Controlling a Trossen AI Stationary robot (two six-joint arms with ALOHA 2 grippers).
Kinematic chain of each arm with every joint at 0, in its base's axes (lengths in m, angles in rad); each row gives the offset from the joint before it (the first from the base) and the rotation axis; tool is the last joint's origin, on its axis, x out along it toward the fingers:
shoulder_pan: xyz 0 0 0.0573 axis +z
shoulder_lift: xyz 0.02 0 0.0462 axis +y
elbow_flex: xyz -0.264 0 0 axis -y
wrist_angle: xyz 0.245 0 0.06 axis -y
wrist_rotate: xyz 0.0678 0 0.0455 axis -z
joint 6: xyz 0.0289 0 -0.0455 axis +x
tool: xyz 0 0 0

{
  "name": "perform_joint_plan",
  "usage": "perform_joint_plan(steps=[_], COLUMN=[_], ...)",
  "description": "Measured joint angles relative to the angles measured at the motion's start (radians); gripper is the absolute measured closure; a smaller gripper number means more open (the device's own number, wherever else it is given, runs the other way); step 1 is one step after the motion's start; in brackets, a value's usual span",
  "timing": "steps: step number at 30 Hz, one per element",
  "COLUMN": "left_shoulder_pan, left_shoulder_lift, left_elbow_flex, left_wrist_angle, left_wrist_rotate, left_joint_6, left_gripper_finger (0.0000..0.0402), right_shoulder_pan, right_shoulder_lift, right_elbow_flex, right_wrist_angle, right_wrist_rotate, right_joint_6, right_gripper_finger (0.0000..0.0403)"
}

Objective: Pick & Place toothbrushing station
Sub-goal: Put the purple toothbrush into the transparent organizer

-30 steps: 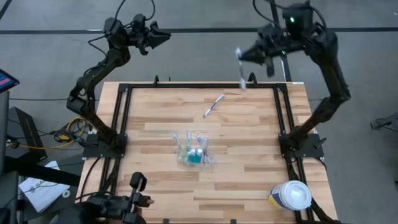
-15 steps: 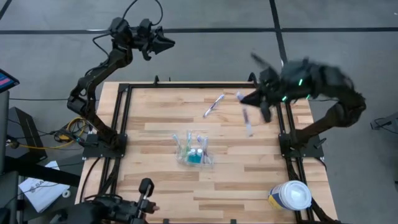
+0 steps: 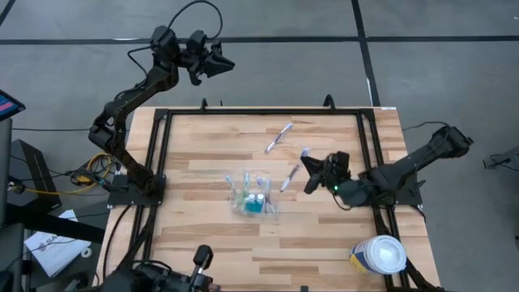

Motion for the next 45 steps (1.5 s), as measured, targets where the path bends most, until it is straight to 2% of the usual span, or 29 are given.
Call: perform_joint_plan(steps=[7,15,19,29,36,45], left_shoulder_pan=[-0.038,-0.067,-0.073,-0.075,-0.079,-0.081], left_shoulder_lift=[0.0,0.0,0.0,0.0,0.0,0.0], left_elbow_flex=[0.0,0.0,0.0,0.0,0.0,0.0], left_wrist_angle=[0.0,0.0,0.0,0.0,0.0,0.0], left_wrist_rotate=[0.0,-0.035,-0.05,-0.055,-0.054,-0.048], left_joint_6=[0.0,0.004,0.008,0.038,0.067,0.098], left_gripper_finger=[0.0341,0.0343,0.0346,0.0349,0.0349,0.0349], right_shoulder_pan=[0.029,0.039,0.032,0.031,0.032,0.032], right_shoulder_lift=[0.003,0.008,0.067,0.295,0.393,0.526], right_elbow_flex=[-0.127,-0.168,-0.169,-0.167,-0.167,-0.167], right_wrist_angle=[-0.005,0.002,0.034,0.294,0.338,0.357], right_wrist_rotate=[0.02,0.013,0.006,0.003,0.002,-0.024], right_joint_6=[0.155,0.159,0.162,0.177,0.191,0.315], right_gripper_finger=[0.0403,0.0403,0.0403,0.0403,0.0403,0.0403])
